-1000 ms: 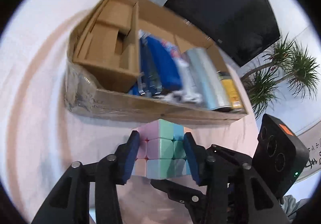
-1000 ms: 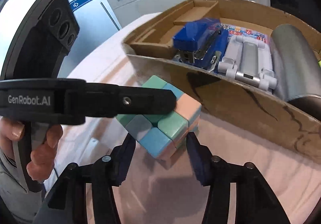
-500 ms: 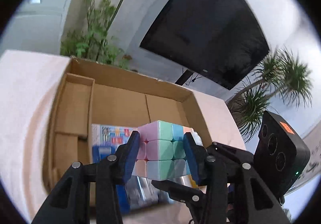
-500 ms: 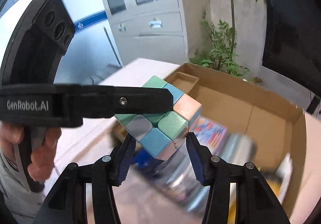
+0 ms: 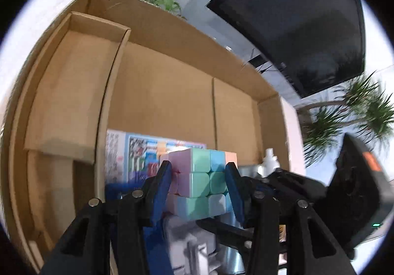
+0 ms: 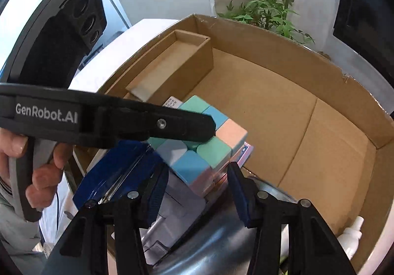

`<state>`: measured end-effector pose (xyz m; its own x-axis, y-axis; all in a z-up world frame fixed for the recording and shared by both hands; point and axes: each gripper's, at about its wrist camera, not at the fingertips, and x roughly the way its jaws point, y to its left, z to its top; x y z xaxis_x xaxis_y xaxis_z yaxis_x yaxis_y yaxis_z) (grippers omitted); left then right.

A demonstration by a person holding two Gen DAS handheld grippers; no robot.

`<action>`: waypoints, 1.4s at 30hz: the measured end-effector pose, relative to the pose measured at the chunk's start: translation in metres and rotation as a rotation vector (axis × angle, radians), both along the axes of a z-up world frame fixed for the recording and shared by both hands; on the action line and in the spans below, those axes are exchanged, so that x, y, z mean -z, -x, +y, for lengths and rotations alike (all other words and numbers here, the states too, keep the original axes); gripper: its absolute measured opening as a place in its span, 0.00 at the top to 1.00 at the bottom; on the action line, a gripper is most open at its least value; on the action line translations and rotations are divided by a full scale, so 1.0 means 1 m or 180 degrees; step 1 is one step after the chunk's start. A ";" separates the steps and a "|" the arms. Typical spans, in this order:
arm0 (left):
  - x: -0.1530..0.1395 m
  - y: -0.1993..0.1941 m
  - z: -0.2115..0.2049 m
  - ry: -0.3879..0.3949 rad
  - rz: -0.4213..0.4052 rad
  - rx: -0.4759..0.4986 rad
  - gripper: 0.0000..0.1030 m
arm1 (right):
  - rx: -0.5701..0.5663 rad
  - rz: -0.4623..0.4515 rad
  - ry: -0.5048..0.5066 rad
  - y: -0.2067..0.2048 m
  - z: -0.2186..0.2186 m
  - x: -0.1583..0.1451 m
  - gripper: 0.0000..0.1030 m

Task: Organize rigid objects
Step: 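Lower the Rubik's cube into the tray and open the right gripper, then grasp the white handheld fan by its head with the right gripper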

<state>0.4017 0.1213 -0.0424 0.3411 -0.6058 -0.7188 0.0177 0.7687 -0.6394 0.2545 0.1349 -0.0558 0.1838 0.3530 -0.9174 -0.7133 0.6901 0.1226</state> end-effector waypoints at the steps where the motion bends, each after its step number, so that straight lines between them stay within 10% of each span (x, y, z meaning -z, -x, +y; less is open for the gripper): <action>1: 0.000 0.002 0.000 -0.0019 -0.0006 -0.0003 0.57 | -0.0013 0.0007 0.0024 0.005 0.001 -0.002 0.53; 8: -0.016 0.019 0.009 -0.0333 -0.0257 -0.0077 0.57 | 0.0200 -0.0057 -0.0108 0.023 -0.006 -0.020 0.50; 11: -0.060 0.078 0.014 -0.0733 -0.0911 -0.0027 0.37 | 0.0394 -0.0338 -0.0353 0.061 -0.032 -0.049 0.08; 14: -0.096 0.156 0.024 -0.1123 -0.1362 -0.0037 0.19 | 0.0625 -0.0640 -0.0634 0.124 -0.063 -0.064 0.00; 19: -0.098 0.262 0.064 -0.1357 -0.1090 -0.0278 0.19 | 0.0486 -0.0485 -0.0759 0.239 -0.071 -0.031 0.00; 23: -0.076 0.329 0.095 -0.1188 -0.0699 -0.0531 0.19 | 0.0107 -0.0044 -0.0883 0.316 -0.046 -0.003 0.03; 28: -0.008 0.367 0.087 -0.0381 -0.0278 -0.0433 0.21 | -0.0242 -0.0003 -0.0934 0.372 -0.008 0.004 0.04; 31: 0.031 0.369 0.074 0.0187 -0.0064 -0.0346 0.38 | -0.0296 -0.0117 -0.0755 0.389 0.012 0.017 0.09; 34: 0.044 0.362 0.063 0.0366 -0.0054 -0.0330 0.47 | -0.0141 -0.0122 -0.0580 0.386 0.018 0.037 0.38; 42: 0.020 0.333 -0.001 0.0404 -0.0286 0.0121 0.47 | 0.0746 0.1076 -0.1814 0.337 -0.084 0.047 0.45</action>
<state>0.0691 0.1206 -0.0625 0.3757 -0.7036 -0.6031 0.1069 0.6794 -0.7259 -0.0827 0.0508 -0.1030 0.0512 0.7819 -0.6213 -0.4125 0.5832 0.6998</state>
